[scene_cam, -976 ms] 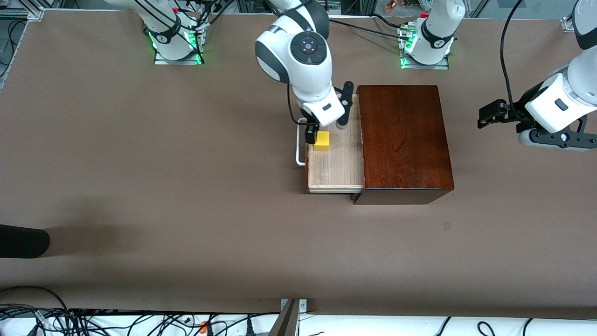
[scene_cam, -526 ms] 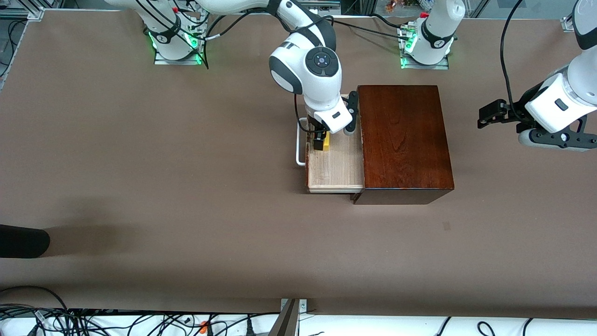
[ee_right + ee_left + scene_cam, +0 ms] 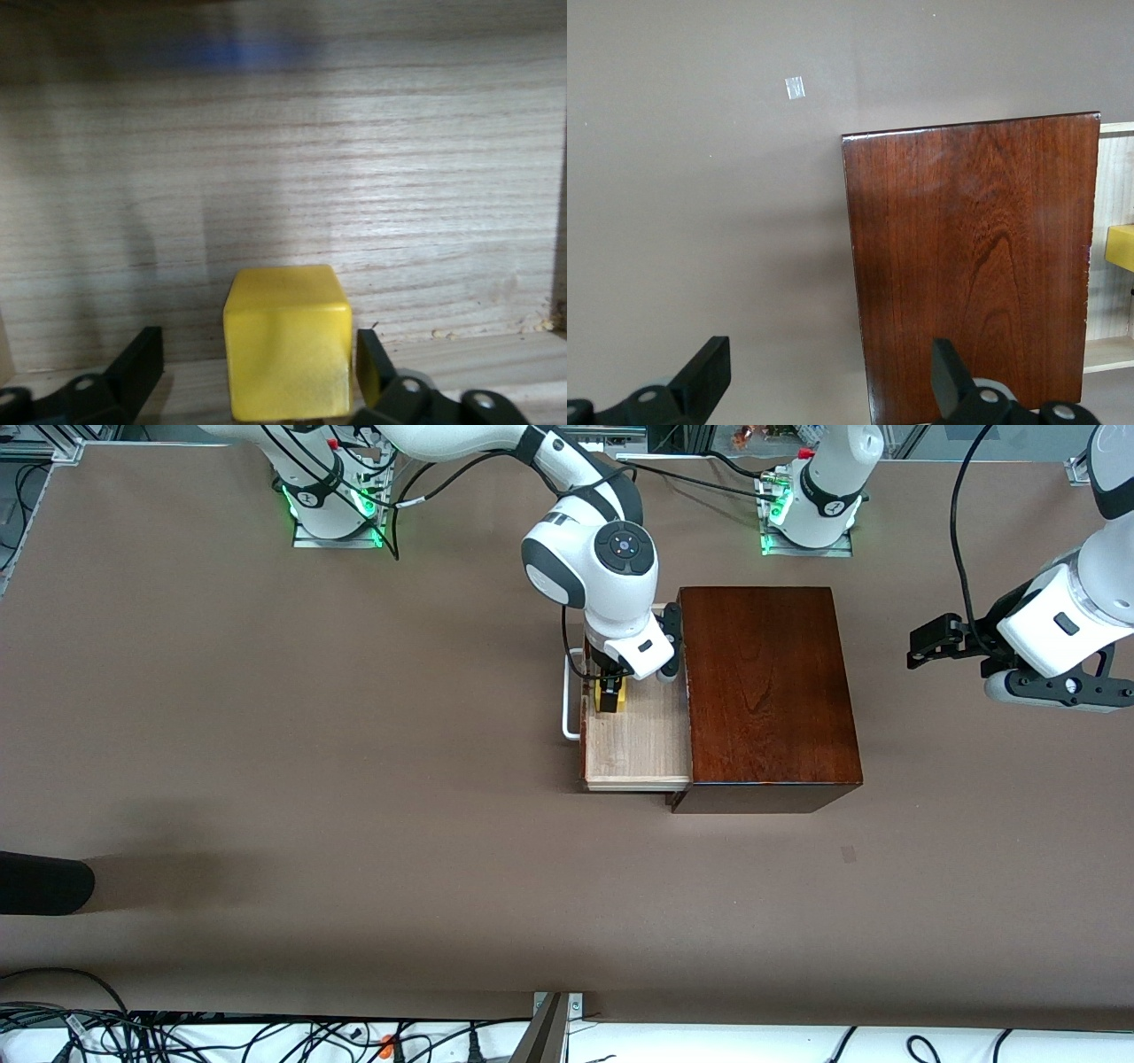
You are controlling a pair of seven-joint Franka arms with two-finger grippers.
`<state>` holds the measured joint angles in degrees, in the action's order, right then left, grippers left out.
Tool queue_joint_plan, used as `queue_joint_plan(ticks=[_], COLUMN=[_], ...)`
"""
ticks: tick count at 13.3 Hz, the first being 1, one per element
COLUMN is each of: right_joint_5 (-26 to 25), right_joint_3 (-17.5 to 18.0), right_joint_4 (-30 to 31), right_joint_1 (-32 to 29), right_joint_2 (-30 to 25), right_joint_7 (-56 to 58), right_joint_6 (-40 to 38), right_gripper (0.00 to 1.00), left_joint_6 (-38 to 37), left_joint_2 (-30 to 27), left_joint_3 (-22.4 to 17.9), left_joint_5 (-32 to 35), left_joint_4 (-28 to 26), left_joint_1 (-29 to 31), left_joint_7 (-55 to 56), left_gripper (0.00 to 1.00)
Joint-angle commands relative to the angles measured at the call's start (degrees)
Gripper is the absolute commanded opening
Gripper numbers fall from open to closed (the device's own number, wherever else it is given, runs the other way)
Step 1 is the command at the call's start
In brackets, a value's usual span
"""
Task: Open drawer, take yellow block, close drawer
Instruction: 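Lower the right gripper and grasp the yellow cube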
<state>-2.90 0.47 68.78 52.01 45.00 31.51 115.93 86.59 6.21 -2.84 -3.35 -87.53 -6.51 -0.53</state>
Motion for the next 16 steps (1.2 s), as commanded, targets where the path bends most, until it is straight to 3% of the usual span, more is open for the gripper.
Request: queue_joint_plan(ticks=[1, 2, 3, 4, 6, 9, 11, 16], right_joint_5=[-1.41, -1.06, -0.88, -0.80, -0.79, -0.10, 0.08, 5.18], right_joint_3=[-0.56, -0.56, -0.56, -0.64, -0.82, -0.73, -1.35, -1.35], right_joint_4=[-1.98, -2.16, -2.25, -2.25, -4.25, -12.07, -12.62, -12.62], right_joint_1=[0.29, 0.03, -0.24, -0.33, -0.33, -0.68, -1.64, -15.76], right_joint_2=[1.06, 0.79, 0.44, 0.01, -0.35, -1.57, -6.39, -14.66], right_joint_7=[2.15, 1.45, 1.62, 1.45, -0.04, -1.88, -3.73, -9.53], right_joint_6=[0.87, 0.70, 0.26, 0.00, -2.71, -11.93, -14.50, -22.57], right_gripper=[0.48, 0.17, 0.04, 0.00, 0.00, 0.00, 0.00, 0.00], left_joint_6=[-0.02, -0.02, -0.02, -0.02, -0.02, -0.02, -0.11, -0.20], left_joint_2=[0.03, 0.03, 0.03, 0.03, 0.03, 0.03, 0.03, 0.11], left_joint_3=[-0.06, -0.06, -0.06, -0.06, -0.06, -0.06, -0.06, 0.47], left_joint_5=[-0.87, -0.87, -0.87, -0.87, -0.87, -0.87, -0.87, -1.13], left_joint_4=[0.26, 0.26, 0.26, 0.26, 0.26, 0.26, 0.26, 1.40], left_joint_1=[0.01, 0.01, 0.01, 0.01, 0.01, 0.01, 0.01, 0.18], left_joint_7=[-1.14, -1.06, -1.14, -1.14, -1.14, -1.06, -0.80, 0.35], left_gripper=[1.00, 1.00, 1.00, 1.00, 1.00, 1.00, 1.00, 1.00])
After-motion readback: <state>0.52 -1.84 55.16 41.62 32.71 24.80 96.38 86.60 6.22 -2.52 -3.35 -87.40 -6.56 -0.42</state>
